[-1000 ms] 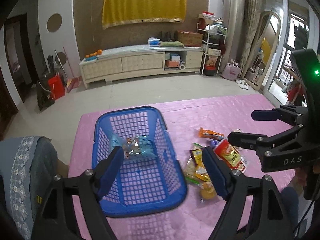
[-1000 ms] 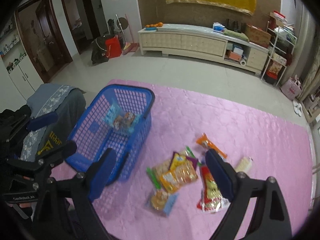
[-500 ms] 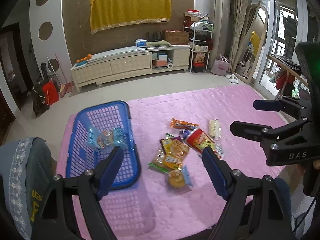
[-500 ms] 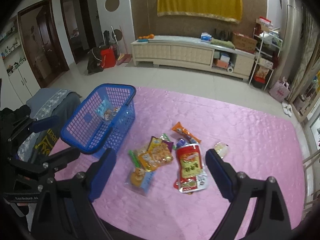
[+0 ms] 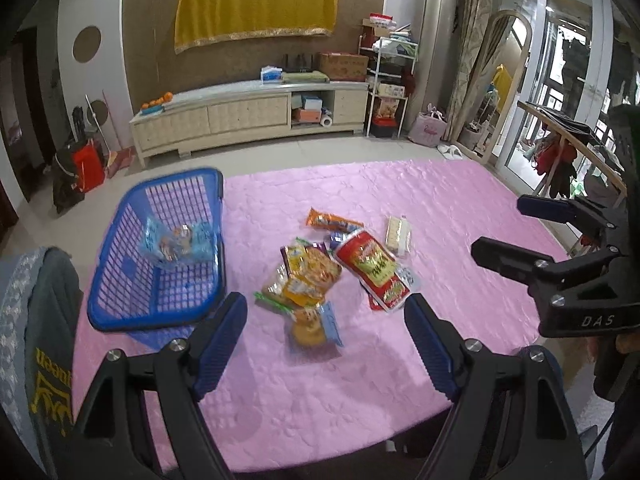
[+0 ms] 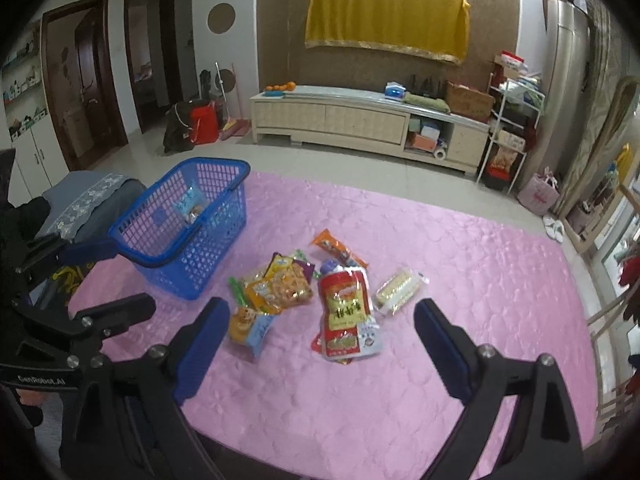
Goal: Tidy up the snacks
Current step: 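Grasp the round bread pack with the left tool while the right tool grasps the red-yellow pouch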
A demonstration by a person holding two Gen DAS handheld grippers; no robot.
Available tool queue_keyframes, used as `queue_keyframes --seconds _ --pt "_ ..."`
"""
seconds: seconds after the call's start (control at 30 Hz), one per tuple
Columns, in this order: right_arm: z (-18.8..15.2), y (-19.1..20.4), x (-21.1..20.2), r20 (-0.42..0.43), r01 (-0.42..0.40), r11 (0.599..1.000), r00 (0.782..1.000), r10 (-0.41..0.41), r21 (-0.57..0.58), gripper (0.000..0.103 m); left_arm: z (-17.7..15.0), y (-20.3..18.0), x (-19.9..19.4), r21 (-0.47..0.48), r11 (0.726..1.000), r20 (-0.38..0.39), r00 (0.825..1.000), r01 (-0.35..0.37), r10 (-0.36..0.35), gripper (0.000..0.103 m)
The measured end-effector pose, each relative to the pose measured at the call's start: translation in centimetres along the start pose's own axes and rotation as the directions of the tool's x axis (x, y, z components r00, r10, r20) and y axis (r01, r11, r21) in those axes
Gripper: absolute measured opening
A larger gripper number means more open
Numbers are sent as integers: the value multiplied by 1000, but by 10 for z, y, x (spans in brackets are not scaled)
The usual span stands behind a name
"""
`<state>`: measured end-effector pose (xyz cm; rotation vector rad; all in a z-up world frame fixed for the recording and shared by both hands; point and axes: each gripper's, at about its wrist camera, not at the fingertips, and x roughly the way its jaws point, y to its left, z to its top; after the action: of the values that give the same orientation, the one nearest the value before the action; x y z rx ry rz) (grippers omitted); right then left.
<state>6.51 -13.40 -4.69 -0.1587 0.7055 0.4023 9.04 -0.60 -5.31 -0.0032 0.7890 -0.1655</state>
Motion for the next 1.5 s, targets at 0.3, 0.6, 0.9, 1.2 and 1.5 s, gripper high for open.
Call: queue_keyframes --seconds 0.3,0.6,0.9,1.2,1.5 --pt "-38 -8 21 -21 55 997 998 -54 51 103 -33 -5 28 -18 1000 -47 999 -18 17 79" --pt "-71 -32 67 -120 65 985 992 -47 159 103 -48 -6 83 -53 998 -141 990 -21 13 79" --pt "-82 -49 112 -204 91 984 977 -59 150 103 -48 6 144 -73 996 -254 967 -43 23 79" --pt "-91 -53 142 -231 51 986 973 -13 159 103 -50 21 188 -80 994 -330 943 -70 40 79" --pt "-92 -55 144 -253 44 988 968 -5 151 103 -47 33 203 -158 987 -344 939 -37 -20 70"
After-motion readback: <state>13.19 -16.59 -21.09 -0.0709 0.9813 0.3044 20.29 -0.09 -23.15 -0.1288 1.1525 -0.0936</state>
